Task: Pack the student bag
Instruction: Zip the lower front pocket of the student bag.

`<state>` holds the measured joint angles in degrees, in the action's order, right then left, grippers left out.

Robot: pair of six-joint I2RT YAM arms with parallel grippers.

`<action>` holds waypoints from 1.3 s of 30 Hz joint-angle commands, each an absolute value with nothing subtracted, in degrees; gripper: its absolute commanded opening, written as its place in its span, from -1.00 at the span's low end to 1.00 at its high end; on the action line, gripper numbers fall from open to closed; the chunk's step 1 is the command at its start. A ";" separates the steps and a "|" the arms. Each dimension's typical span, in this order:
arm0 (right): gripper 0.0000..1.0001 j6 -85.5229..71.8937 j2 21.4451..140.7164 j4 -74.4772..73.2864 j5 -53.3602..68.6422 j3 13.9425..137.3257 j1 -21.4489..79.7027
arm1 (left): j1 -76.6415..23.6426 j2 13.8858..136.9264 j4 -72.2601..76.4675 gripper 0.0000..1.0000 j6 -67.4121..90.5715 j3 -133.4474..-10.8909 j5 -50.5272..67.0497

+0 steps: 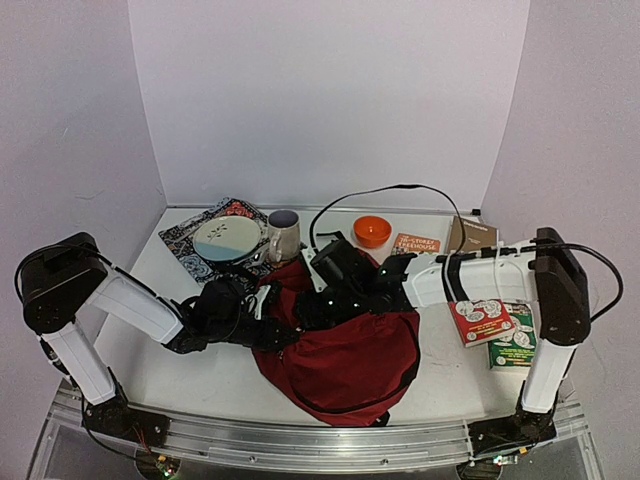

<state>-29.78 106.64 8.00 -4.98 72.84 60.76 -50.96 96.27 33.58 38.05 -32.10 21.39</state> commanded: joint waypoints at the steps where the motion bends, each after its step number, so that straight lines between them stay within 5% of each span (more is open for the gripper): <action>1: 0.01 -30.28 108.33 5.19 -2.24 75.09 60.15 | -51.24 94.12 35.81 -1.00 38.19 -32.68 23.68; 8: -0.25 -29.76 111.63 5.19 -0.45 76.80 60.15 | -51.22 93.99 35.86 -1.00 38.14 -32.81 24.21; 15: -0.99 -30.02 110.35 5.19 -2.64 76.57 59.76 | -51.24 93.20 35.85 -1.00 38.30 -31.85 24.08; 39: -1.00 -36.45 89.06 3.52 -25.65 54.01 51.78 | -46.57 87.02 35.21 -1.00 43.05 -24.72 22.86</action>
